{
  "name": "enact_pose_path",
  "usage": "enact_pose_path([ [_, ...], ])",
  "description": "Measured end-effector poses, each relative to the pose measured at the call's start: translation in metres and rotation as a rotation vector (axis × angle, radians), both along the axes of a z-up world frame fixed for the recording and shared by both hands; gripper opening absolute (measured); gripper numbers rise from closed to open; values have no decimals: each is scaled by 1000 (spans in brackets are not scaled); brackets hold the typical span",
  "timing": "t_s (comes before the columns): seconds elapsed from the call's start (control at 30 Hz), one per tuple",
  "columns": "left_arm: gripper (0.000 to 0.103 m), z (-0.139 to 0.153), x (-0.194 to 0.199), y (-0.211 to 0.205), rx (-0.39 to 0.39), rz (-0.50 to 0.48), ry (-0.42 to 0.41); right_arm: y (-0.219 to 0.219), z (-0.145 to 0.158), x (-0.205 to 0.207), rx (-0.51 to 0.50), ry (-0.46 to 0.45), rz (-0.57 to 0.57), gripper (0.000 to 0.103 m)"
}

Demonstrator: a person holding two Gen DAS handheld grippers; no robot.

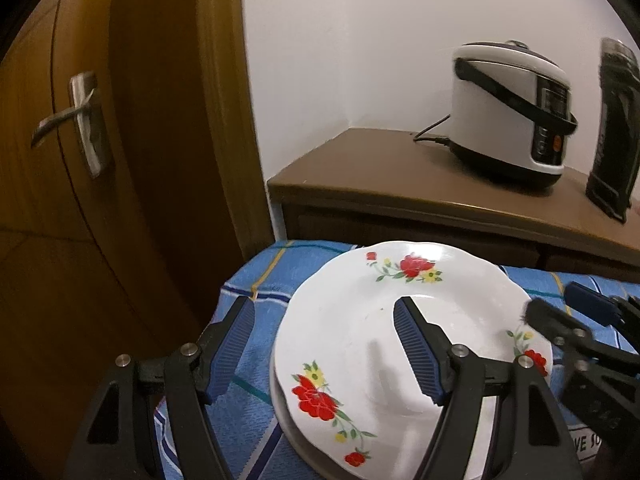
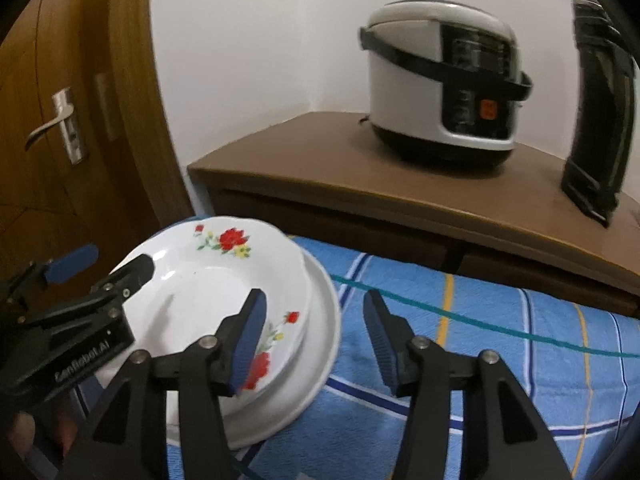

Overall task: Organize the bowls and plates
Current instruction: 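Open the left tool and pull it away from the red-rose plate, then move the left tool to the pink plastic bowl rim and close on it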

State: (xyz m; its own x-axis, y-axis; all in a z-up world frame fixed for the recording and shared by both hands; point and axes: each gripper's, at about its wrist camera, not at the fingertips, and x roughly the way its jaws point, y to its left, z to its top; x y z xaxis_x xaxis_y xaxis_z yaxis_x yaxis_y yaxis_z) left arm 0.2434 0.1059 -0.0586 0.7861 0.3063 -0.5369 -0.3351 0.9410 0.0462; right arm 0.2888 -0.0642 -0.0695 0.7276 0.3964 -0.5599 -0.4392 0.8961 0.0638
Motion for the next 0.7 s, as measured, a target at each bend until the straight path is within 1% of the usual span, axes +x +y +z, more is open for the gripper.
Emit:
enact_pose_path([
  [0.07, 74, 0, 0, 7, -30, 19, -1, -4, 1, -8, -32, 26, -30, 55],
  [0.17, 74, 1, -2, 12, -61, 27, -14, -12, 9, -26, -29, 31, -22, 57],
  [0.23, 74, 1, -5, 11, -73, 24, -25, -16, 18, -40, -31, 22, -15, 59],
  [0.3, 74, 1, -5, 8, -73, 14, -24, -15, 29, -50, -33, 16, 7, 59],
  [0.37, 74, 1, -8, 4, -67, 17, -23, -13, 43, -64, -47, -14, 8, 60],
  [0.43, 74, 4, -16, 1, -78, 13, -34, -15, 58, -84, -38, -45, 30, 60],
  [0.5, 74, 8, -28, -6, -93, -9, -41, -19, 69, -103, -42, -67, 62, 61],
  [0.57, 74, 11, -36, -16, -98, -39, -27, -26, 75, -119, -48, -84, 73, 61],
  [0.7, 74, 21, -55, -41, -128, -116, -19, -64, 79, -148, -24, -79, 47, 61],
])
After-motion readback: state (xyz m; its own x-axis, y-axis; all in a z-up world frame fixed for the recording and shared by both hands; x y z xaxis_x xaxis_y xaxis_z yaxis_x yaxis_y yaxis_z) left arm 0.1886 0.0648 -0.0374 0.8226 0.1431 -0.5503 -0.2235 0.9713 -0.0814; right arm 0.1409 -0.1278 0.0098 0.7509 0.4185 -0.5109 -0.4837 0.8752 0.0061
